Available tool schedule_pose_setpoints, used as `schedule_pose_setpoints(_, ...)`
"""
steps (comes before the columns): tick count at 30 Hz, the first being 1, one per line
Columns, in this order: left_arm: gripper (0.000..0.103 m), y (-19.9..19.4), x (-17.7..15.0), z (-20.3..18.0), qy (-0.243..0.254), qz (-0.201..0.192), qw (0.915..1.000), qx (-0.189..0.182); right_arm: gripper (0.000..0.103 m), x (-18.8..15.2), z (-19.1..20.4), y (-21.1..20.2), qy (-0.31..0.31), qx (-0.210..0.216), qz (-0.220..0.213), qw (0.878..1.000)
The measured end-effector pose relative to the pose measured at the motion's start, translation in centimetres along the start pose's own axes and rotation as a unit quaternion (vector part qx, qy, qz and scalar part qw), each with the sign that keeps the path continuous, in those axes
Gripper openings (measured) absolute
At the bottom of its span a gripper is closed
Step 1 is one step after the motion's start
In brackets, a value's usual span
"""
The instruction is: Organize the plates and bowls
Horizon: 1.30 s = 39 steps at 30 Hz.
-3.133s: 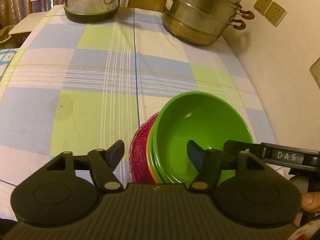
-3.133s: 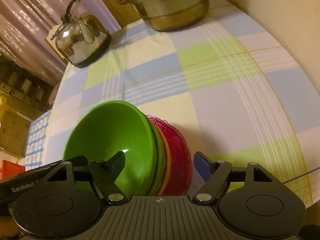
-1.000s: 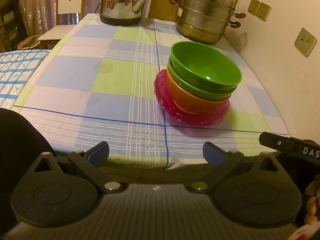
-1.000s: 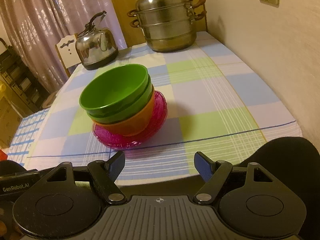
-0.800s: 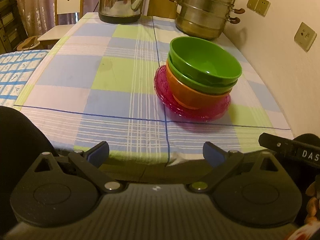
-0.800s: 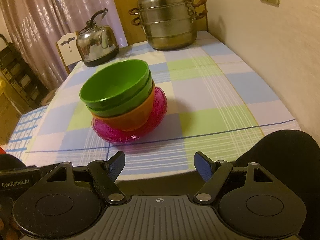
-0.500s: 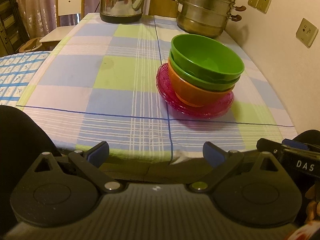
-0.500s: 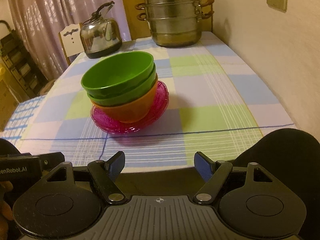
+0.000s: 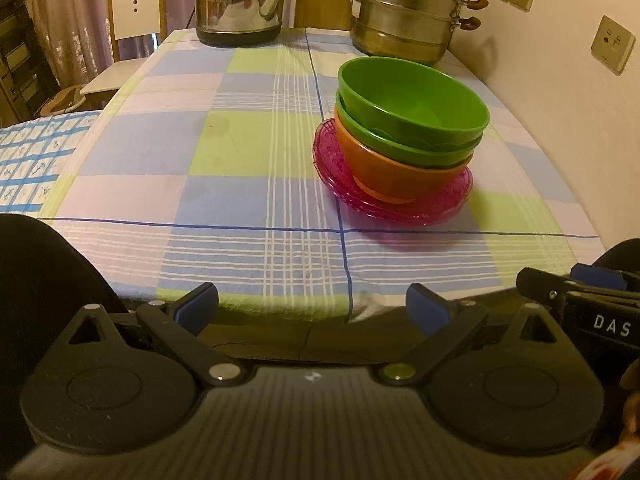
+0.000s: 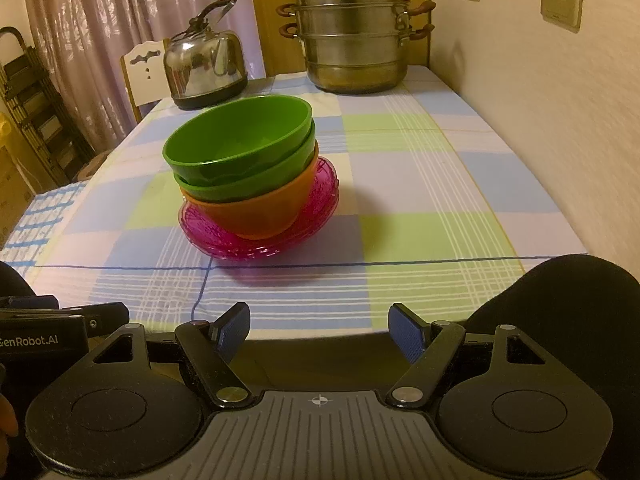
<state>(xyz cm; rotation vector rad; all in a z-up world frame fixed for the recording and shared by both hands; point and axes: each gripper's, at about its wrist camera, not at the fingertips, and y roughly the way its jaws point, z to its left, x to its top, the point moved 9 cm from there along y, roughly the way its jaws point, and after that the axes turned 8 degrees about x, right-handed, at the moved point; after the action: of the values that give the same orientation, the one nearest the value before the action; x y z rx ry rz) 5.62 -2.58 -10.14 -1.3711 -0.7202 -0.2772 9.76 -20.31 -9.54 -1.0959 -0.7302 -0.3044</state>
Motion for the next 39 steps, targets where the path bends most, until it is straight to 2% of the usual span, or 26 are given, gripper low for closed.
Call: schedule_pose_setpoints(39, 0.1, 0.33, -0.29, -0.31, 0.014, -0.006, 0.9999, 0.001, 0.076, -0.11, -0.05, 0.17, -0.006, -0.003, 0.001, 1.0)
